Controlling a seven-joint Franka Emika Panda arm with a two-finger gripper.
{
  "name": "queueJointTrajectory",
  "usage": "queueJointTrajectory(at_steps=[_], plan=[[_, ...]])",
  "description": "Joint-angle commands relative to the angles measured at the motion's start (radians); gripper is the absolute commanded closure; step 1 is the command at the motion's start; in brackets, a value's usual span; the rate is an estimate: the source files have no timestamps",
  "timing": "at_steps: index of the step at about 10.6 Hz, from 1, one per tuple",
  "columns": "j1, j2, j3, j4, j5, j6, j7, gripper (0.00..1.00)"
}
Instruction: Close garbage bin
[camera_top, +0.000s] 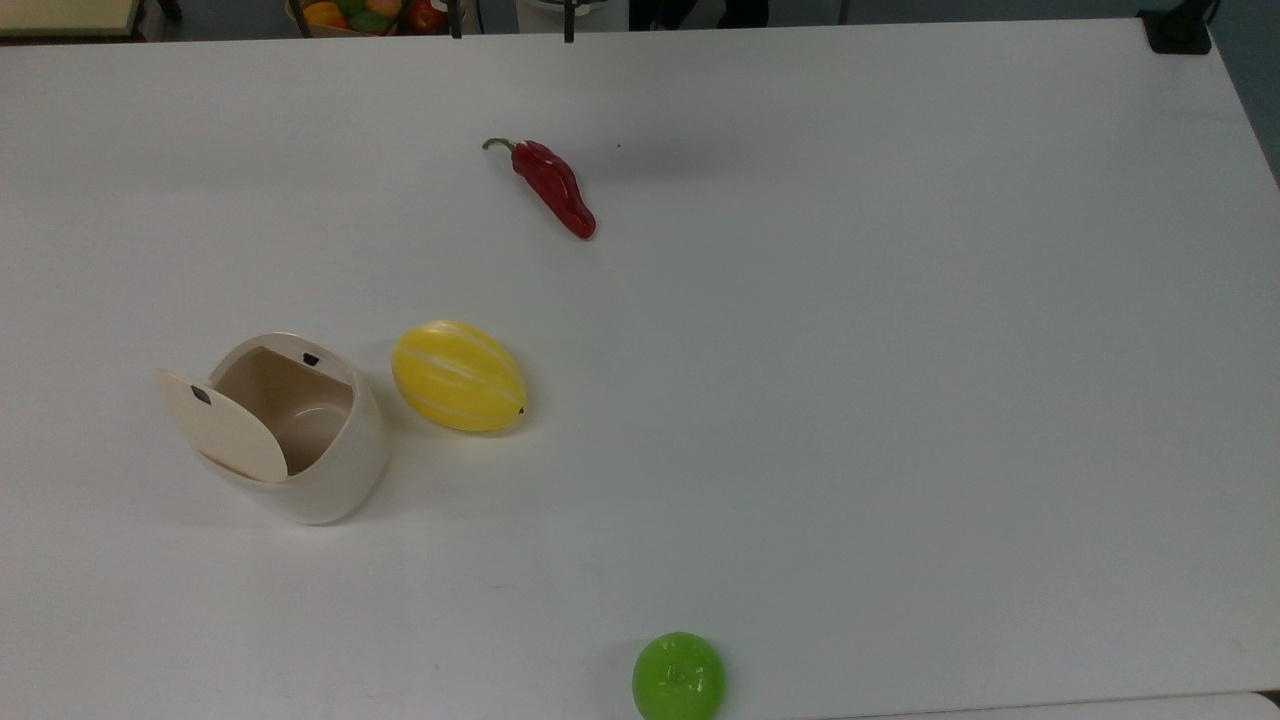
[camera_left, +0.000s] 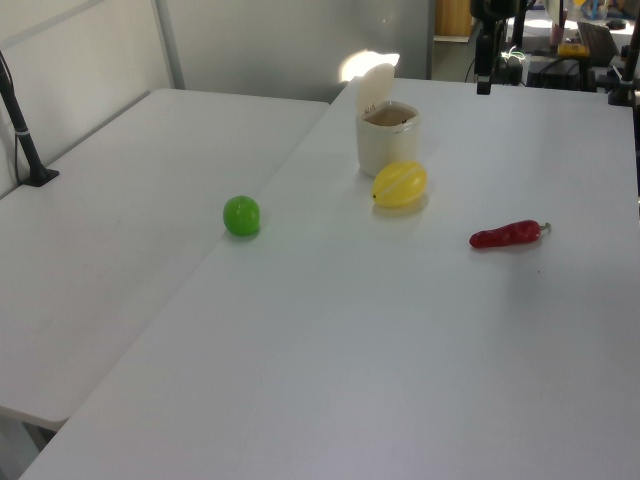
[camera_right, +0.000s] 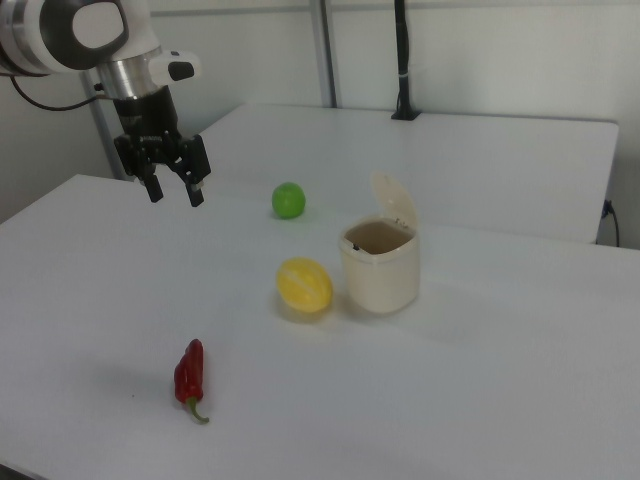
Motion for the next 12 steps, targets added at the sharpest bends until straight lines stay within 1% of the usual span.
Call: queueJointTrajectory(at_steps=[1, 2, 3, 9, 11, 12], plan=[[0.0, -0.008, -0.003, -0.018, 0.003, 0.012, -0.033, 0.86], [0.002, 0.0, -0.003, -0.017, 0.003, 0.012, -0.032, 0.98], [0.004, 0.002, -0.003, -0.015, 0.002, 0.012, -0.033, 1.0], [0.0, 0.014, -0.003, -0.011, 0.014, 0.013, -0.019, 1.0], [-0.012, 0.05, -0.006, 0.017, 0.016, 0.058, -0.01, 1.0], [-0.032, 0.07, -0.007, 0.038, 0.017, 0.075, -0.006, 1.0]])
